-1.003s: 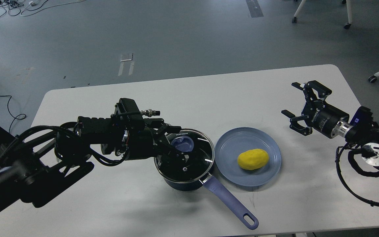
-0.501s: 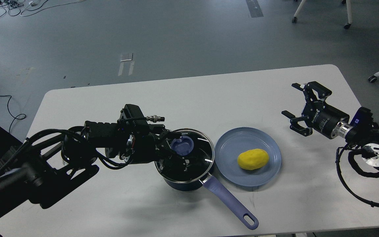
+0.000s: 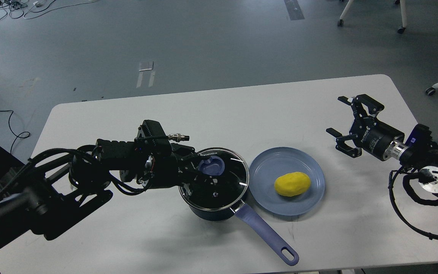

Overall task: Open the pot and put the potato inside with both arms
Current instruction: 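Lift the glass lid off the saucepan with the left gripper, then set the lid on the table beside the pan and release it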

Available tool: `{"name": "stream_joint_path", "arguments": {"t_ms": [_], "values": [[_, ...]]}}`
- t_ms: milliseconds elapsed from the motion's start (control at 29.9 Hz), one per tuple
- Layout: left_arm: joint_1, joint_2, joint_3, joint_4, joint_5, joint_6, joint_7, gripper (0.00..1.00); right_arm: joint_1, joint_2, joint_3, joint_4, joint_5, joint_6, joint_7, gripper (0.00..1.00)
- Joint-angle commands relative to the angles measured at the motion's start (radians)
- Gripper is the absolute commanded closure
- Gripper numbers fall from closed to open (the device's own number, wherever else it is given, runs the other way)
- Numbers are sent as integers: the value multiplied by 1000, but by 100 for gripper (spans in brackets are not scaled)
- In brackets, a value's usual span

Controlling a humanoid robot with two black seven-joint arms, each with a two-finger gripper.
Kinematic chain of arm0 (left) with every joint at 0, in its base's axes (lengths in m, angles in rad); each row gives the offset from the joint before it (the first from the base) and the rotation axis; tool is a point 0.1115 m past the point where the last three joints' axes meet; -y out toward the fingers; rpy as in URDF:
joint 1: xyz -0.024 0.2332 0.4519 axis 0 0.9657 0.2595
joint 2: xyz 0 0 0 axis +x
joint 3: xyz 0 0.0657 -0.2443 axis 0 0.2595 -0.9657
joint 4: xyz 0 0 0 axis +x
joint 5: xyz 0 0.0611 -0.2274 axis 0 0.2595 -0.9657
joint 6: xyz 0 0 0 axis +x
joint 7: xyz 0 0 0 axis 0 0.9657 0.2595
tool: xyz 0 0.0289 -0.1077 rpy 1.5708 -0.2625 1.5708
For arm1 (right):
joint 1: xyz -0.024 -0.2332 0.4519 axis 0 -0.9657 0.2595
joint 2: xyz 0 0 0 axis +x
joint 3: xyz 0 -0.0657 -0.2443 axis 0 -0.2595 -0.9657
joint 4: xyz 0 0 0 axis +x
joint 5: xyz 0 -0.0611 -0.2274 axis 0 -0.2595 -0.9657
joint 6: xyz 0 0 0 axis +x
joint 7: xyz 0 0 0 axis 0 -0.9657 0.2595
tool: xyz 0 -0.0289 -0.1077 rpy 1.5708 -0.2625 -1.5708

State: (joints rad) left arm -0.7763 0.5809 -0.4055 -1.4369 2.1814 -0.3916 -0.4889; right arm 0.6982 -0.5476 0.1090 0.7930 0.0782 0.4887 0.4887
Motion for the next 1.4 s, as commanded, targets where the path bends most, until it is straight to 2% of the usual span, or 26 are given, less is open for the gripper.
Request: {"name": "stream_joint_path", "arguments": {"t_ms": [0, 67, 267, 468, 602, 802, 1003, 1370], "values": [[-23, 20, -3, -4, -3, 0, 0, 67, 0, 0, 0, 0, 0, 0, 0, 0], [-40, 57, -3, -13, -5, 0, 0, 72, 0, 0, 0, 0, 0, 0, 0, 0], [-81, 178, -4, -54, -32, 40, 0, 70, 0, 0, 0, 0, 0, 0, 0, 0], [-63, 367, 17, -48, -48, 140, 0, 70, 1, 0, -2, 0, 0, 0, 0, 0], [-18, 453, 98, 18, -86, 296, 0, 70, 0, 2, 0, -1, 0, 0, 0, 0], [41, 455, 177, 160, -95, 422, 0, 69, 3, 3, -2, -3, 0, 0, 0, 0], [103, 435, 178, 280, -173, 433, 0, 68, 1, 2, 0, -3, 0, 0, 0, 0], [190, 407, 178, 331, -313, 433, 0, 64, 4, 3, 0, -14, 0, 0, 0, 0]]}}
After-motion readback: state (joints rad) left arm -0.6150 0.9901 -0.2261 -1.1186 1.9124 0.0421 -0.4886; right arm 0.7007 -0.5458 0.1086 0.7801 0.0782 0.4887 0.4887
